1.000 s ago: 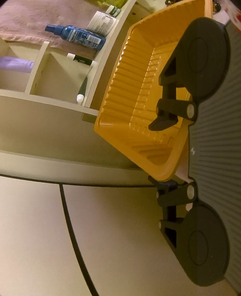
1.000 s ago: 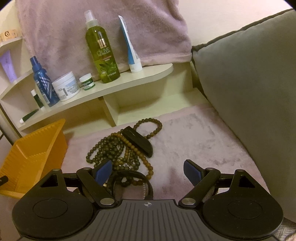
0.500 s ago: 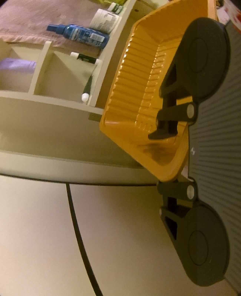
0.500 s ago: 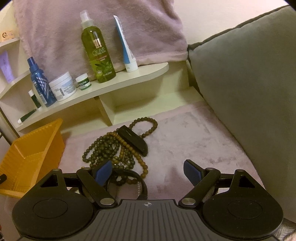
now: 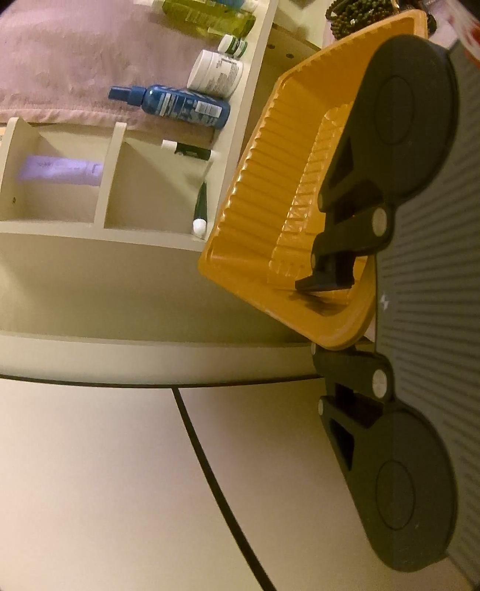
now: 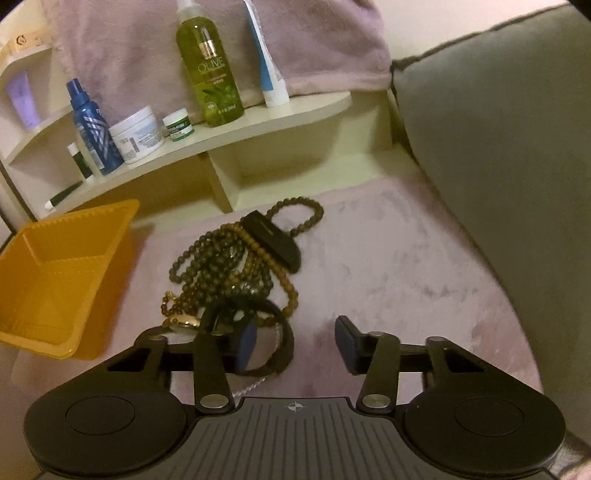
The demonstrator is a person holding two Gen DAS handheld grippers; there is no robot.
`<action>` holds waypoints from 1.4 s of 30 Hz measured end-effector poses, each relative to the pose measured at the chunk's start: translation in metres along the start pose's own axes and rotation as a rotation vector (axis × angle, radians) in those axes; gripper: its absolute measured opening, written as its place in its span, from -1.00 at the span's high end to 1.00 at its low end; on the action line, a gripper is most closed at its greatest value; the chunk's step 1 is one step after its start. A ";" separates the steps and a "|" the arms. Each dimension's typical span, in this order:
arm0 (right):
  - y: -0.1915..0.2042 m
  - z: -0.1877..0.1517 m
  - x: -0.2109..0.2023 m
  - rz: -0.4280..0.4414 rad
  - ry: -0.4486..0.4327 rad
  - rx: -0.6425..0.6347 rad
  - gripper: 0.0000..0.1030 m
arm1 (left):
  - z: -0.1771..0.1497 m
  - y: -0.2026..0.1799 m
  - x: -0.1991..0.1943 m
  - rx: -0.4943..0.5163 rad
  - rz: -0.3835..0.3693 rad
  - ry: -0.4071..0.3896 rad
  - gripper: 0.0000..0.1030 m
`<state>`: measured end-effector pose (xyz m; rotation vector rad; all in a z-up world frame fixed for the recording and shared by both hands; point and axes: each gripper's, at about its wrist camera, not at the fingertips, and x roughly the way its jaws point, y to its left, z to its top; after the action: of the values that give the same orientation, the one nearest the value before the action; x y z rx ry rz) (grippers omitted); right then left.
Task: Organize jewelry
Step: 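Grasp a black-strap wristwatch from the jewelry pile with the right tool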
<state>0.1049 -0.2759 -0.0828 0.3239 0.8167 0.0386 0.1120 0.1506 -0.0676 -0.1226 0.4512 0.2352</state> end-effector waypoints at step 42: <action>0.084 0.052 0.012 0.237 0.090 0.184 0.87 | 0.007 -0.001 -0.002 0.028 -0.039 0.034 0.80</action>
<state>0.1585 -0.2085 -0.0327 0.5952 0.8690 0.2018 0.1132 0.1504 -0.0603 -0.1078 0.4853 0.1882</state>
